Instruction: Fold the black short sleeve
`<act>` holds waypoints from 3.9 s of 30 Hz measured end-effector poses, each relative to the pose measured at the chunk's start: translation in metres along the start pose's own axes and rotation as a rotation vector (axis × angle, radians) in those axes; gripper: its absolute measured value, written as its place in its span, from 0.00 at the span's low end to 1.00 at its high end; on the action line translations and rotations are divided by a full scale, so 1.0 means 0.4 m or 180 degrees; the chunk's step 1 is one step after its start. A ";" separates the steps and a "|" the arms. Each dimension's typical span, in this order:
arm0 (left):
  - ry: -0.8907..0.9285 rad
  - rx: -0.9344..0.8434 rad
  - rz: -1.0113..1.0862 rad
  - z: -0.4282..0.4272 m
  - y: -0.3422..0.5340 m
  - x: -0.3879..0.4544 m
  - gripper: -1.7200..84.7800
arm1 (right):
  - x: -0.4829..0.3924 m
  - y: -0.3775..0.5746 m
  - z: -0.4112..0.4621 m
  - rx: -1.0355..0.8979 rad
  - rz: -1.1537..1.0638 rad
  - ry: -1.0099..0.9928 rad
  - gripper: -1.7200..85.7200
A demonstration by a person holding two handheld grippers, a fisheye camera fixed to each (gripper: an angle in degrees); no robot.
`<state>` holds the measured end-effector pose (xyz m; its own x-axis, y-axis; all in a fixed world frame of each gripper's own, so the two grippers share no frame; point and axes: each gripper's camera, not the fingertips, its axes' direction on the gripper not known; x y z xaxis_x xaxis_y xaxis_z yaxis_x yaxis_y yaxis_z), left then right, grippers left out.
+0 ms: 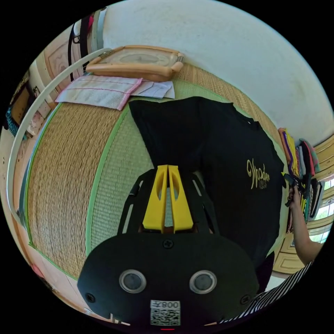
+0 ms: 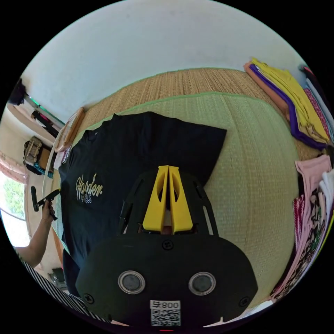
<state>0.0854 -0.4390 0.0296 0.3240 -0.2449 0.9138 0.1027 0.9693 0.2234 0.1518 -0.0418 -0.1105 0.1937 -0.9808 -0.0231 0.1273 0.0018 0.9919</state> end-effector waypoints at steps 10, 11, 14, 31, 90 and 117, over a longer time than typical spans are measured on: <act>-0.0094 -0.0109 0.0168 0.018 0.050 0.086 0.02 | 0.042 0.161 0.037 -0.0009 0.0193 -0.0139 0.02; -0.0134 -0.0120 0.0175 0.022 0.056 0.090 0.02 | 0.052 0.175 0.034 0.0041 0.0237 -0.0194 0.02; -0.0219 0.0251 0.0201 -0.021 0.076 0.104 0.02 | 0.066 0.193 0.015 0.0156 0.0270 -0.0281 0.02; 0.0051 0.0139 0.0238 0.170 -0.016 0.126 0.02 | -0.026 0.053 0.174 -0.0084 -0.0302 -0.0131 0.02; 0.0873 -0.0759 -0.0500 -0.038 1.311 -0.335 0.04 | -0.028 1.185 -0.442 -0.1119 0.0235 -0.0210 0.03; 0.0229 -0.0822 0.0014 -0.162 1.342 -0.027 0.02 | -0.292 1.282 -0.481 -0.1056 -0.0284 0.0303 0.02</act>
<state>0.1981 0.0826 0.1177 0.3902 -0.2506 0.8860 0.3346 0.9351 0.1171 0.3815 0.1112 0.3769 0.2555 -0.9574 -0.1348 0.4538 -0.0044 0.8911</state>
